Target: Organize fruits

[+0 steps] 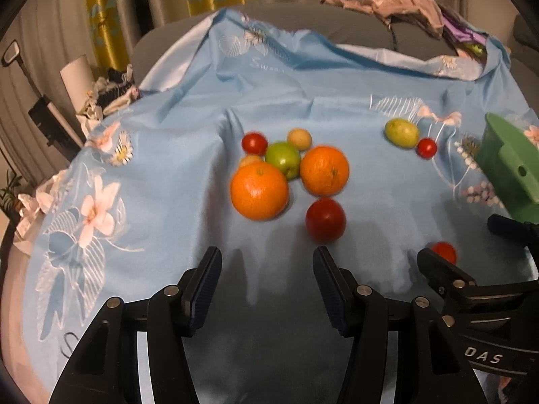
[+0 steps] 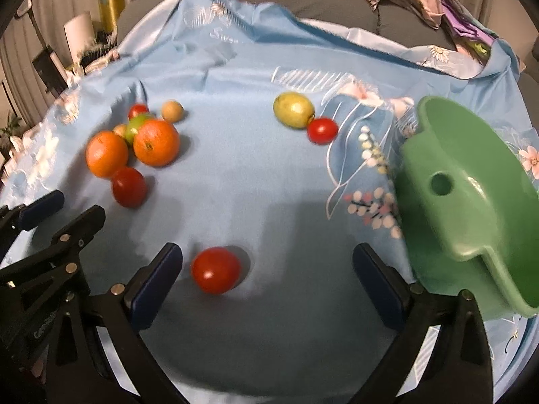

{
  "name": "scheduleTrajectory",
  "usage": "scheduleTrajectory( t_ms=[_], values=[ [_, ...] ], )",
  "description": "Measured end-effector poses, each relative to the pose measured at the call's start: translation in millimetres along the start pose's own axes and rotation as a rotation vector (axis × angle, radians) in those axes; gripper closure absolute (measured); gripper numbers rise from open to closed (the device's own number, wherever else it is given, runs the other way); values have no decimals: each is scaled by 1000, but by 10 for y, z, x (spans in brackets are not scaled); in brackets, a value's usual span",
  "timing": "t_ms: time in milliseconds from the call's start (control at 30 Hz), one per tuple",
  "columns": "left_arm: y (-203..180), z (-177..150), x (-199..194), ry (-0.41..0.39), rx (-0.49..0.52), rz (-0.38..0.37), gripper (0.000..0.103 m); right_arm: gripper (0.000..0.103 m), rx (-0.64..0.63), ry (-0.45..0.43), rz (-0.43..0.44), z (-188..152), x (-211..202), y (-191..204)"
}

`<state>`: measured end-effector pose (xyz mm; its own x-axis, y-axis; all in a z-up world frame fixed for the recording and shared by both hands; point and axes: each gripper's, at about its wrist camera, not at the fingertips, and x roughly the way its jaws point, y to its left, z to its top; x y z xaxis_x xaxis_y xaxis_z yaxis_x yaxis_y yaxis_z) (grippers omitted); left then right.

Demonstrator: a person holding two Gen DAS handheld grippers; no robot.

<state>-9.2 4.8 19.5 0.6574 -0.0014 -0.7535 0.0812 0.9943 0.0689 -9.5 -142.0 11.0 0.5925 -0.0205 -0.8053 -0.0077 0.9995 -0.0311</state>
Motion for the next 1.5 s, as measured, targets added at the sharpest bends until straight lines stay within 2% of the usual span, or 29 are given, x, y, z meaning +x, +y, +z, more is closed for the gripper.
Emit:
scheduleTrajectory(
  t_ms=[200, 467, 633, 733, 967, 1033, 1133, 1233, 1367, 1467, 1500],
  values=[
    [104, 69, -162, -2, -73, -102, 45, 2, 58, -41, 91, 16, -224, -108],
    [226, 126, -288, -12, -173, -210, 40, 12, 141, -36, 186, 36, -305, -211],
    [257, 126, -289, -6, -186, -221, 40, 18, 179, -44, 228, 31, -344, -275],
    [261, 125, -275, 6, -191, -224, 40, 22, 173, -33, 219, 21, -336, -274],
    [249, 217, -356, 10, -186, -223, 40, 22, 171, -22, 206, 91, -374, -255],
    [263, 327, -368, 21, -206, -204, 40, 22, 171, -19, 196, 199, -417, -258],
    [274, 567, -478, -4, -254, -122, 40, 21, 156, -37, 182, 415, -493, -274],
    [281, 753, -559, -41, -257, -116, 40, 21, 156, -61, 182, 560, -549, -342],
    [313, 801, -470, -51, -249, -103, 40, 21, 153, -82, 194, 498, -541, -370],
    [312, 695, -320, -37, -253, -172, 40, 22, 138, -50, 225, 394, -470, -331],
    [306, 675, -264, -9, -266, -202, 40, 22, 128, -41, 224, 365, -457, -313]
  ],
)
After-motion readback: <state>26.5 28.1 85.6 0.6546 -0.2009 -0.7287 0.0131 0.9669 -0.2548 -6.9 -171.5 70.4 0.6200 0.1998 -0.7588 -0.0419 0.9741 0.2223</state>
